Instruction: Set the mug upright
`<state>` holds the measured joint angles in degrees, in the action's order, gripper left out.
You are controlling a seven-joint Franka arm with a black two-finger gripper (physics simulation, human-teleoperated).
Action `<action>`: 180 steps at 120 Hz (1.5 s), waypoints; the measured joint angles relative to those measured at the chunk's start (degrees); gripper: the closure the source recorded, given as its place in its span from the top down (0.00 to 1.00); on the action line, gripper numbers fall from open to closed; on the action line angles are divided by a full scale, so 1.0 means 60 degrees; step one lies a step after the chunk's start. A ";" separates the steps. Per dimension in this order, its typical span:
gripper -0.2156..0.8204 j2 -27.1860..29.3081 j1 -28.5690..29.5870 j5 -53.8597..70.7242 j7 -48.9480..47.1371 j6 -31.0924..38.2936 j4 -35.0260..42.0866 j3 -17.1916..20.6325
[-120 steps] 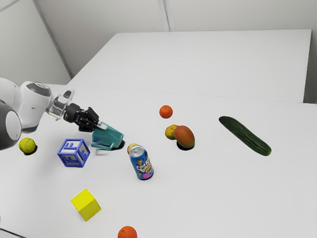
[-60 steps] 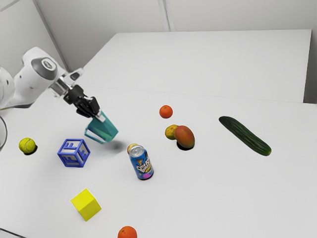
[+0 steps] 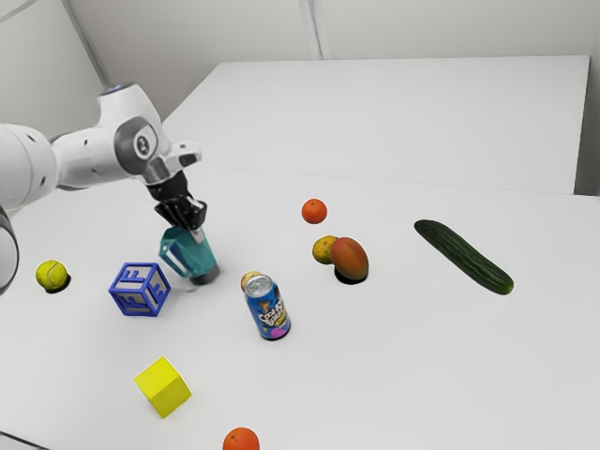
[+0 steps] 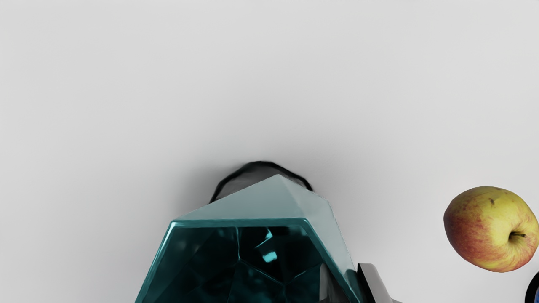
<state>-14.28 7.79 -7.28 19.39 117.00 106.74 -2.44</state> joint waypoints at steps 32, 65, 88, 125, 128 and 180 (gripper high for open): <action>0.04 -0.0133 -0.0010 0.0560 -0.1111 0.0569 0.0290 0.0141; 0.43 -0.0141 -0.0025 0.0518 -0.1844 0.0731 0.0377 0.0336; 0.64 0.0096 -0.0025 0.0478 -0.2164 0.0676 0.0359 0.0461; 0.76 0.0500 0.0050 0.0438 -0.2460 -0.0750 -0.1324 0.0480; 0.76 0.0504 0.0038 0.0443 -0.2478 -0.0936 -0.1570 0.0480; 0.79 0.1316 -0.0120 0.0492 -0.2515 -0.3449 -0.3377 0.0571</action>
<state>-6.38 7.07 -4.32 4.30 96.30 86.48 0.99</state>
